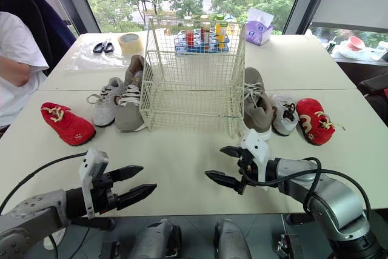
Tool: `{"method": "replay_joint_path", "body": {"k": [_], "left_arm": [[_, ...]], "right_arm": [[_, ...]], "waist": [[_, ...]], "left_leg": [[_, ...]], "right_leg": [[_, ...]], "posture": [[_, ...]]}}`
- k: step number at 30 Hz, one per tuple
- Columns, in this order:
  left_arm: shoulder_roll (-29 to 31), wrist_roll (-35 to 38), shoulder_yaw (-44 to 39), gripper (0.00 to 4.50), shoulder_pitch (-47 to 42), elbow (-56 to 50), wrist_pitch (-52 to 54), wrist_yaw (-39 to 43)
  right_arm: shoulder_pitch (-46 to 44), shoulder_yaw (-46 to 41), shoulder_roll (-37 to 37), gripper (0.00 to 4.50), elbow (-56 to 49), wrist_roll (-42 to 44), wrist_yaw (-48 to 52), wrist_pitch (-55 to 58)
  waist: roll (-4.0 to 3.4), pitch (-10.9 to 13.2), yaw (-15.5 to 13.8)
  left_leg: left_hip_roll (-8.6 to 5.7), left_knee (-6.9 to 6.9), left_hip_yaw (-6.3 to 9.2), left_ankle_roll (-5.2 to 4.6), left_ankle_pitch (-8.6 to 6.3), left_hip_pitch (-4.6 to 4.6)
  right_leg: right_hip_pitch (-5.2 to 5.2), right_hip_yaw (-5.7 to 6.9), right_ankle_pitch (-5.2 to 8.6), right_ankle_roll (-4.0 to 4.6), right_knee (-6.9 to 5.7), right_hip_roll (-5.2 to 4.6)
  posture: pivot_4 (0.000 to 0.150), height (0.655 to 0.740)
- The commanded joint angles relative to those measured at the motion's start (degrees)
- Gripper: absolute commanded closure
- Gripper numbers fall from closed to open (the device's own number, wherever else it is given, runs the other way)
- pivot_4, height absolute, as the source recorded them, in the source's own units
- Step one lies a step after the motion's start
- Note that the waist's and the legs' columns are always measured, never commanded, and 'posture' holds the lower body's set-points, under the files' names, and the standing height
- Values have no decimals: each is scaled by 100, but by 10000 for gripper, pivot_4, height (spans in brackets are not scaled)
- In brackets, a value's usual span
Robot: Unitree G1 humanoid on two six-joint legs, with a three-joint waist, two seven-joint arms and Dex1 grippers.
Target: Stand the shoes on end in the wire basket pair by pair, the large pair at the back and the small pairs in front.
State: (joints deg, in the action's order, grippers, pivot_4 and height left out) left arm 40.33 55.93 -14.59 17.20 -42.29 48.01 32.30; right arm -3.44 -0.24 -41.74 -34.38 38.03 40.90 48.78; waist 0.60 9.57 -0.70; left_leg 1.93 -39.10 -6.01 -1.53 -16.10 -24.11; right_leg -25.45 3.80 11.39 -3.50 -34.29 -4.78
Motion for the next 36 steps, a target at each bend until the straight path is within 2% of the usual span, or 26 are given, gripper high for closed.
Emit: {"method": "replay_joint_path", "body": {"k": [1, 8, 12, 17, 23, 29, 32, 36], "left_arm": [[40, 116, -33, 42, -116, -219, -53, -38], [38, 298, -28, 42, -262, -181, -28, -191], [78, 40, 65, 42, -329, -114, -119, -193], [69, 296, -7, 42, -280, -90, -87, 50], [107, -33, 95, 42, -331, -6, -125, -11], [118, 117, 2, 42, -535, 177, -121, 203], [410, -121, 70, 42, -768, 369, -163, 571], [1274, 326, -260, 42, -1434, 581, 98, 1430]], "right_arm": [[-11, 23, -50, 0, -33, -53, 85, -143], [1, 55, -60, 0, -75, -43, 129, -77], [-13, 64, -57, 0, -69, -69, 111, -58], [-59, 5, -25, 0, -49, 32, 124, 28], [-25, -36, -88, 0, -105, 70, 209, 37], [-214, -77, -187, 0, -27, 60, 211, 108], [-977, -328, -697, 0, 43, 275, 540, 327], [-2809, -371, -1488, 0, 333, 806, 1215, 881]], "waist": [[0, 0, -1], [0, 0, 1], [0, 0, -2], [0, 0, 2], [0, 0, -2], [-1, 0, 1], [-9, 6, 1], [-22, 20, 6]], "left_leg": [[0, 0, 0, 0, 0, 0], [0, 0, 0, -4, 2, -1], [0, 0, -1, -7, 4, -1], [-1, 0, 0, 0, 0, -1], [0, 0, 0, 1, -1, -2], [0, 0, 0, 1, -1, -2], [-1, -1, -2, 0, 0, -4], [0, -3, -4, 0, 1, -17]], "right_leg": [[0, 0, 0, 0, 0, 1], [0, 0, 0, 0, 0, 4], [0, 0, 0, 0, 0, 5], [0, 0, 0, 0, 1, 3], [-1, 0, 0, 0, 0, 2], [-1, 1, 0, 0, 1, 2], [-5, 1, -1, 1, -1, 4], [-25, 3, -5, 7, -2, 7]], "posture": [[1500, 7400], [1500, 7400], [1500, 7400], [1500, 7400], [1500, 7400], [1500, 7400], [1500, 7400], [1500, 7400]]}}
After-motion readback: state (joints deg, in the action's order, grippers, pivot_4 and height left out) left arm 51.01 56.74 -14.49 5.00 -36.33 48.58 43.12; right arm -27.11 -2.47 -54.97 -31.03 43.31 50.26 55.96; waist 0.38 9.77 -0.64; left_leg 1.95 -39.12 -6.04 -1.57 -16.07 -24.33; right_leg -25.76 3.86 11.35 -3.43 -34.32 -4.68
